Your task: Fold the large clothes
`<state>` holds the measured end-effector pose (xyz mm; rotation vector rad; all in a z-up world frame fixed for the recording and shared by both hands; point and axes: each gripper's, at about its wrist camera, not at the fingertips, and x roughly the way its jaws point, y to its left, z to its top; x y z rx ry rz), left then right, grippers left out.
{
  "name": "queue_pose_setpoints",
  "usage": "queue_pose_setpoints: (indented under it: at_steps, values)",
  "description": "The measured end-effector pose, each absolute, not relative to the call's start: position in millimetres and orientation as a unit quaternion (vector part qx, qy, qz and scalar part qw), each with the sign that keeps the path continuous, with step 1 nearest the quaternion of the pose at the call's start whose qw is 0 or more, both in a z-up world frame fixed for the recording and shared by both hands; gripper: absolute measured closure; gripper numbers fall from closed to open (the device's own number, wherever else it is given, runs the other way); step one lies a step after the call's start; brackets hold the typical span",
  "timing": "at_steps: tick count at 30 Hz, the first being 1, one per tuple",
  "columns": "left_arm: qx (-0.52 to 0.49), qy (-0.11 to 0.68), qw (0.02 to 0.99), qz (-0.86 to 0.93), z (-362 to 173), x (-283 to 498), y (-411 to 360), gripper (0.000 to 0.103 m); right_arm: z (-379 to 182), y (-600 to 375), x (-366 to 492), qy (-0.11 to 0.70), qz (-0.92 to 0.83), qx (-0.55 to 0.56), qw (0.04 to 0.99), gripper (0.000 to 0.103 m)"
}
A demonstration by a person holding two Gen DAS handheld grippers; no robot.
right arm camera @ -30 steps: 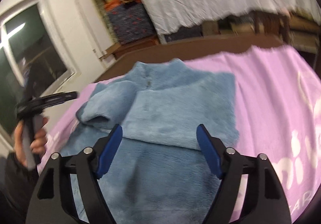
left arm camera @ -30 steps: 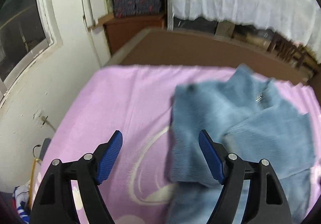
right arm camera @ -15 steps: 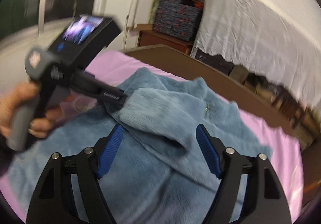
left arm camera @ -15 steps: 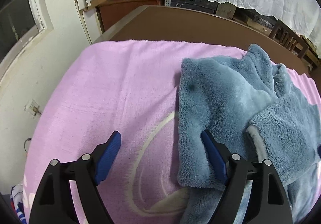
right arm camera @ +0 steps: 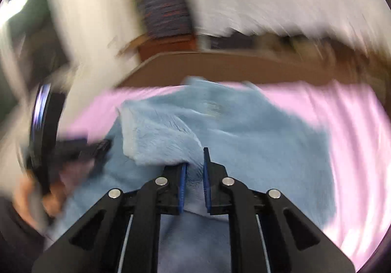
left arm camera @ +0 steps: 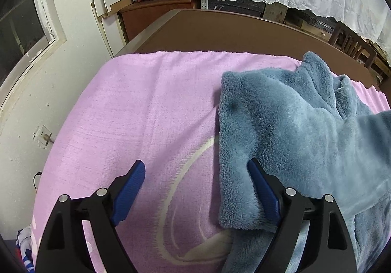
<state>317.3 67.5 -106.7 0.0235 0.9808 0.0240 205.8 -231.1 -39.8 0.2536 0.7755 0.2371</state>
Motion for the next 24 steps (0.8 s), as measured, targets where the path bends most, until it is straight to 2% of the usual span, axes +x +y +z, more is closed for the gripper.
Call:
queue_pose_setpoints:
  at_steps: [2,4,5,9,11,12,13,16,19,24]
  values:
    - [0.021,0.467,0.884,0.016,-106.3,316.0,64.9,0.016,-59.8,-283.2,206.8,0.403,0.099,0.230,0.880,0.083]
    - [0.029,0.462,0.886,0.021,-106.0,314.6,62.2,0.016,-80.5,-319.7,202.6,0.414,0.085,0.294,0.857,0.067]
    - [0.031,0.461,0.887,0.022,-105.9,314.2,61.6,0.016,-86.4,-329.8,199.5,0.413,0.078,0.309,0.853,0.064]
    - [0.029,0.451,0.892,0.022,-98.9,310.2,62.6,0.017,-89.0,-343.9,194.3,0.396,0.098,0.348,0.844,0.063]
    - [0.021,0.426,0.904,0.014,-85.7,303.4,63.0,0.018,-76.0,-338.1,193.1,0.374,0.082,0.319,0.867,0.069]
    - [0.016,0.413,0.911,0.008,-79.1,299.9,61.7,0.018,-70.6,-336.4,192.7,0.363,0.074,0.304,0.878,0.078]
    - [0.007,0.393,0.920,-0.010,-69.3,294.5,59.6,0.018,-59.1,-329.4,191.4,0.343,0.063,0.272,0.897,0.082]
    - [-0.019,0.372,0.925,-0.076,-56.9,288.0,49.8,0.018,-45.6,-307.6,201.4,0.335,0.081,0.227,0.911,0.084]
    - [-0.007,0.396,0.908,-0.135,-68.3,290.5,24.9,0.018,-47.8,-283.5,214.6,0.356,0.110,0.207,0.905,0.084]
    - [0.069,0.447,0.883,-0.128,-102.1,301.6,-3.2,0.014,-63.8,-249.8,227.4,0.391,0.163,0.206,0.882,0.084]
